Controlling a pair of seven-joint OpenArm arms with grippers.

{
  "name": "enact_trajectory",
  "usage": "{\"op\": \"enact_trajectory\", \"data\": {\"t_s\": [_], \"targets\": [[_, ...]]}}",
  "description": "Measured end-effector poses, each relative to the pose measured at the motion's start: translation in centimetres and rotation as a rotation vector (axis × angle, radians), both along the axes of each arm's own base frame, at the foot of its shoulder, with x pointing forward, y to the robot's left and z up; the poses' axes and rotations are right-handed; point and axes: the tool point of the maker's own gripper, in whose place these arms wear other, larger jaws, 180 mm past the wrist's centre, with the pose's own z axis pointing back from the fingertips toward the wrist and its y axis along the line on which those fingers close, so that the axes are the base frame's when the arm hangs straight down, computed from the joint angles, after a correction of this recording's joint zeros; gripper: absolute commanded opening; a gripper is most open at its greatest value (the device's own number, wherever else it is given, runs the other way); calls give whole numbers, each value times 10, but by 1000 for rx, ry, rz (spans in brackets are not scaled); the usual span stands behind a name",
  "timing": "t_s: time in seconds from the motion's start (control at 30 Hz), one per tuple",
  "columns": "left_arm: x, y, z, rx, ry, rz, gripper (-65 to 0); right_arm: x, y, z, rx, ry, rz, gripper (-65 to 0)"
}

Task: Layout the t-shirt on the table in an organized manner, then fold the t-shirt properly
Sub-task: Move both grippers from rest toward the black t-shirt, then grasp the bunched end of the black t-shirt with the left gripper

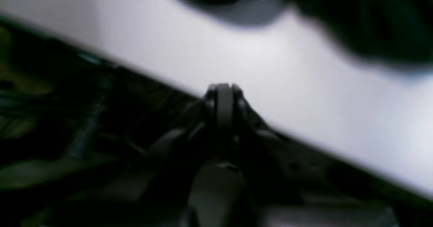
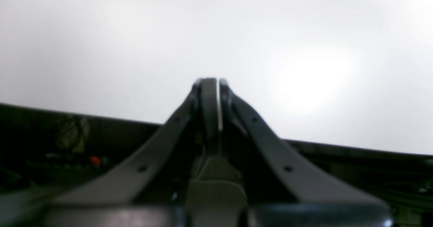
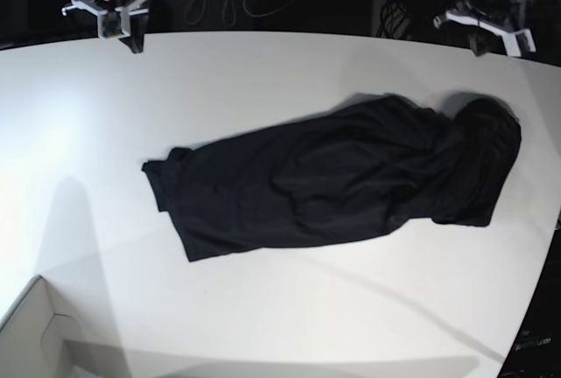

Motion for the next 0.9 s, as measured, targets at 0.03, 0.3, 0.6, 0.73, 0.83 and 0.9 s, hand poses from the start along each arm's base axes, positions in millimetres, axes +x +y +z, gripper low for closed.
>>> {"op": "enact_trajectory", "data": {"t_s": [0.03,0.3,0.6,0.73,0.83,0.9], "targets": [[3,11,4,10,1,33,-623,4,5,1,9,-9,7,-648],[21,65,35,-26,-57,231,-354,20,35,6,70,-54,73,-413],[50,88,16,-104,-109,333,-343,40,38,3,52,-32,103,-352],[58,89,-10,-175,-82,378,-343,43,38,2,50,-24,102,-352],[74,83,-14,-194,-100,322,-343,43,37,1,50,-21,102,-352],[86,78,-12,-208,-122,283,-343,45,37,2,49,-28,102,-352]]}}
